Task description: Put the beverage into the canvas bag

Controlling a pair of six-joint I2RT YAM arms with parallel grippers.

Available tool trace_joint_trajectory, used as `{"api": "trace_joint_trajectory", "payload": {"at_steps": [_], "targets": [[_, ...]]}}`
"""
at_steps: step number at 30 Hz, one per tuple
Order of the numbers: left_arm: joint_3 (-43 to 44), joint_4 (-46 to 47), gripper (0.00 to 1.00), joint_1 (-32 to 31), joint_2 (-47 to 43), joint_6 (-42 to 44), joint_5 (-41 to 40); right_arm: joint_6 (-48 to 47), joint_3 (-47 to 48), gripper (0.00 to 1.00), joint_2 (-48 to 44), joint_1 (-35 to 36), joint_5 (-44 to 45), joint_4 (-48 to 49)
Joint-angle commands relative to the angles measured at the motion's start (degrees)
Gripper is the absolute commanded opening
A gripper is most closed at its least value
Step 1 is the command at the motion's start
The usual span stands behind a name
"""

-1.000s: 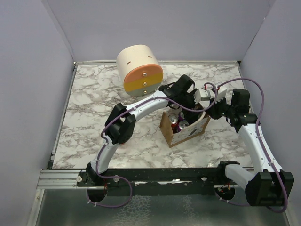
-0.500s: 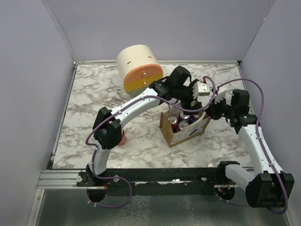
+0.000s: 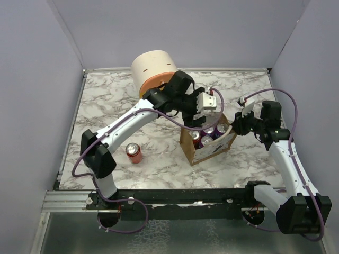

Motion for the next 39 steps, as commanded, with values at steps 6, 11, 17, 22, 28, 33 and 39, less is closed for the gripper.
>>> {"api": "trace_joint_trajectory", "payload": {"at_steps": [6, 11, 17, 22, 28, 33, 39], "targets": [[-12.79, -15.67, 0.90, 6.14, -17.44, 9.36, -10.07, -4.57, 3.00, 0.27, 1.22, 0.12, -3.88, -2.96], [-22.98, -17.71, 0.96, 12.70, -26.77, 8.48, -11.84, -4.91, 3.27, 0.29, 1.83, 0.12, -4.04, -2.54], [-34.76, -18.55, 0.99, 22.39, -35.09, 7.37, -13.82, -4.80, 4.03, 0.32, 1.96, 0.12, -4.47, -2.71], [-39.08, -18.83, 0.99, 26.24, -36.66, 5.60, -14.81, -4.82, 3.91, 0.36, 1.65, 0.12, -4.78, -2.96], [-41.67, -17.73, 0.99, 26.68, -33.88, 4.28, -16.40, -4.66, 3.49, 0.39, 1.69, 0.12, -4.91, -3.27], [-41.60, -18.69, 0.99, 26.70, -30.88, 3.01, -14.85, -4.58, 3.20, 0.39, 1.55, 0.12, -4.76, -2.99], [-42.62, -19.16, 0.99, 26.68, -31.08, 2.28, -14.50, -4.65, 2.73, 0.39, 1.51, 0.12, -4.45, -2.61]]}}
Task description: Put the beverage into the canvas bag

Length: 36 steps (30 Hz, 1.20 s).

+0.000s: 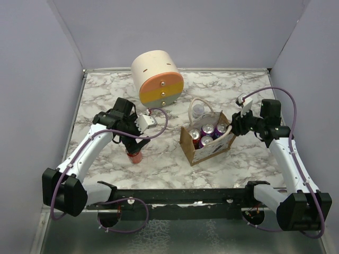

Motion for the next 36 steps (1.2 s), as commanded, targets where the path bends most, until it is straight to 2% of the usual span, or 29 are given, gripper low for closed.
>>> {"api": "trace_joint_trajectory", "payload": {"at_steps": [1, 13, 18, 25, 29, 32, 36], "targets": [[-1.40, -1.17, 0.99, 0.36, -0.33, -1.12, 0.17, -0.51, 0.27, 0.39, -0.37, 0.12, -1.30, 0.41], [-5.53, -2.14, 0.99, 0.56, -2.29, -1.59, -0.99, -0.17, -0.35, 0.40, -0.13, 0.12, -1.70, 1.14], [-5.70, -0.98, 0.91, 0.57, -1.32, -1.91, -1.09, -0.16, -0.49, 0.40, -0.36, 0.12, -1.43, 1.16], [-2.14, -1.81, 0.65, 0.57, -0.15, -1.21, 3.57, -0.14, -0.81, 0.40, -1.39, 0.12, -0.82, 1.03], [2.20, -4.09, 0.44, 0.60, -0.18, 0.29, 7.60, -0.19, -0.68, 0.40, -1.43, 0.12, -0.57, 0.91], [6.41, -6.13, 0.34, 0.53, -0.59, 2.65, 11.75, -0.40, -0.47, 0.39, -1.26, 0.12, -0.37, 0.63], [13.05, -6.76, 0.26, 0.48, -2.03, 7.42, 16.42, -0.83, 0.23, 0.39, -0.93, 0.12, -0.19, -0.10]]}}
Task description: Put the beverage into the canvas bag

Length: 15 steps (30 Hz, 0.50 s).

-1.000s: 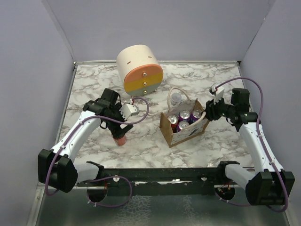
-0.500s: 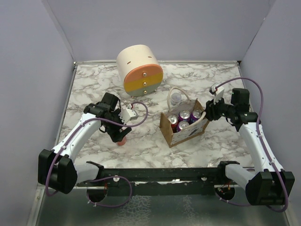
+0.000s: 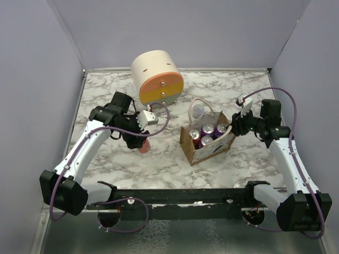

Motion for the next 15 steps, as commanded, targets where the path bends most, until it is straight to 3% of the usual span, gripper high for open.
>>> {"api": "trace_joint_trajectory", "payload": {"at_steps": [1, 9, 15], "targets": [[10.38, -1.11, 0.23, 0.17, -2.49, 6.31, 10.23, -1.01, 0.63, 0.39, -0.46, 0.12, -0.18, -0.34], [25.88, 1.60, 0.00, -0.83, 0.76, 3.29, 21.69, -2.76, 5.15, 0.39, 0.31, 0.12, -3.30, -4.03], [31.13, 8.20, 0.00, -1.83, 3.79, -4.64, 28.08, -5.67, 11.83, 0.39, 1.17, 0.12, -9.42, -10.03]]}}
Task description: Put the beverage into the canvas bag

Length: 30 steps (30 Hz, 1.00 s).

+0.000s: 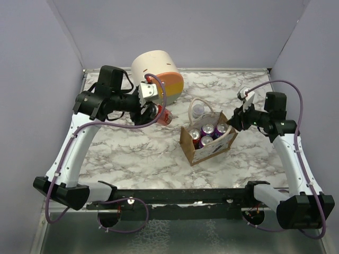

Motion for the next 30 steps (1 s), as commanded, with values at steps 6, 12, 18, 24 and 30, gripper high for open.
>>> {"api": "trace_joint_trajectory", "payload": {"at_steps": [6, 12, 18, 24, 30], "targets": [[6.09, 13.62, 0.00, -2.84, 5.18, -10.95, 8.28, -10.58, 7.41, 0.38, -0.90, 0.12, -15.53, -13.52], [9.64, 15.35, 0.00, -8.13, 9.66, -12.79, 4.37, -23.90, 7.48, 0.35, -1.52, 0.16, -17.79, -26.98], [15.18, 16.56, 0.00, -14.06, 14.82, -14.66, 3.84, -31.50, 6.89, 0.33, -0.47, 0.20, -11.53, -32.77], [16.83, 24.29, 0.00, -17.24, 19.96, -23.26, 5.94, -32.96, 2.73, 0.28, -1.40, 0.20, -7.61, -30.93], [16.87, 31.28, 0.00, -19.86, 25.98, -30.58, 6.72, -32.95, -0.37, 0.15, -4.96, 0.20, -5.04, -29.27]]}}
